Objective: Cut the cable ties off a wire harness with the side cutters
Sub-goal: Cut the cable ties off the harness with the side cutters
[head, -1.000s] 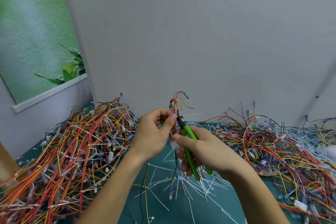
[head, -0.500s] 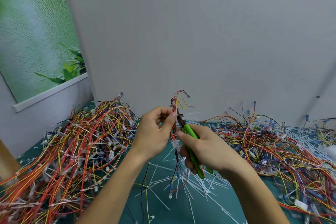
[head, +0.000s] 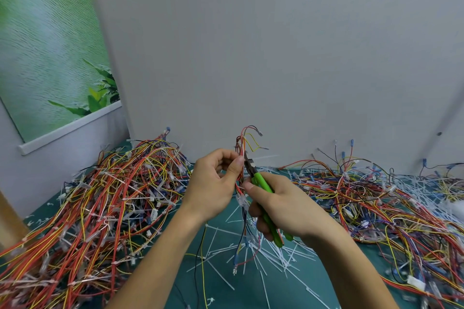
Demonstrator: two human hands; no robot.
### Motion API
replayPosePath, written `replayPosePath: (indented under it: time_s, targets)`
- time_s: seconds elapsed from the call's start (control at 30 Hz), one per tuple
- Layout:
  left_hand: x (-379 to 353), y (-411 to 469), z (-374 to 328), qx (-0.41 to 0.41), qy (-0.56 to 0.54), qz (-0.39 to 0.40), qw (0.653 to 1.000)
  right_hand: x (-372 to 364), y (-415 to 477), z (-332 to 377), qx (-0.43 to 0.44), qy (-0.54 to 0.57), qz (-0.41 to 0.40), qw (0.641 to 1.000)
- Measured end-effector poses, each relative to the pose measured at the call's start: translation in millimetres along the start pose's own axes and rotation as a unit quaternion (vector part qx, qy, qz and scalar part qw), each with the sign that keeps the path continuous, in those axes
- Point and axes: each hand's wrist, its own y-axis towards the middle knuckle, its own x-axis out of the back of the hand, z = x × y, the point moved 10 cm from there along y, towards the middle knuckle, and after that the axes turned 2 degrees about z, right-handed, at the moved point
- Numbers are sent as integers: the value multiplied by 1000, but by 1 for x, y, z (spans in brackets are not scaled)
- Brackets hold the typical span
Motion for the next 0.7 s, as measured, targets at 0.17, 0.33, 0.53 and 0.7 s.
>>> replayPosePath:
  time_s: [0.17,0.33,0.53,0.7]
  targets:
    - [-1,-1,0,-6,13,9,1000,0,-1,-2,-12,13,6,1000]
    - [-1,-1,0,-6,13,5,1000,-5,-4,-2,-34,65,37,997]
    - [-2,-3,-2,-7,26,9,1000,-11,-8,2,-47,82,75,993]
    - [-1,-3,-1,0,23,6,1000,-7,-6,1,-27,45,51,997]
